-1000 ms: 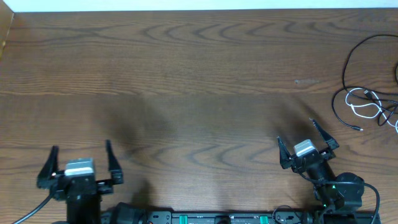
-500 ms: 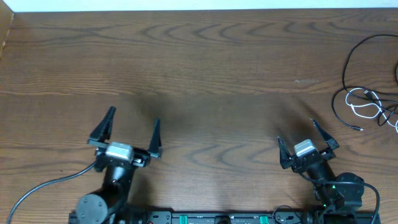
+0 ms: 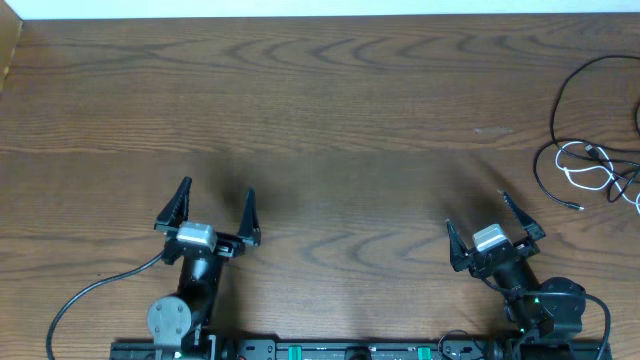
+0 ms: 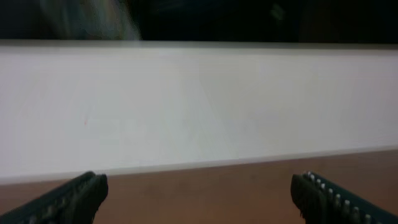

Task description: Untangle cables

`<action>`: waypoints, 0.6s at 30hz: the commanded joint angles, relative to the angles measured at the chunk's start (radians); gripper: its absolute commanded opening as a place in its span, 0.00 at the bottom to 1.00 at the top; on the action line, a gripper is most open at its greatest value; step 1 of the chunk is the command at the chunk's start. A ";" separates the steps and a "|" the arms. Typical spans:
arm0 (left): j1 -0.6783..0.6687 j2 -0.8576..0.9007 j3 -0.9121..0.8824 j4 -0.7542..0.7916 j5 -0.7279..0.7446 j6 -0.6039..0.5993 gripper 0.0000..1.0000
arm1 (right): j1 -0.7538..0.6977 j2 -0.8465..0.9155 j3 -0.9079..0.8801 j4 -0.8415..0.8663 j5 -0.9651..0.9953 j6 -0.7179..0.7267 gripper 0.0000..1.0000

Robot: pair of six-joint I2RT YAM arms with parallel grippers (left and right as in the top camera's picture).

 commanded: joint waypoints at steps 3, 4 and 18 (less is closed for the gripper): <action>0.045 -0.030 -0.012 -0.188 0.008 -0.009 1.00 | -0.003 -0.006 -0.005 -0.001 0.001 0.013 0.99; 0.048 -0.045 -0.012 -0.236 0.005 -0.008 1.00 | -0.003 -0.006 -0.005 -0.001 0.001 0.013 0.99; 0.052 -0.145 -0.012 -0.492 -0.067 -0.001 1.00 | -0.003 -0.006 -0.005 -0.001 0.001 0.013 0.99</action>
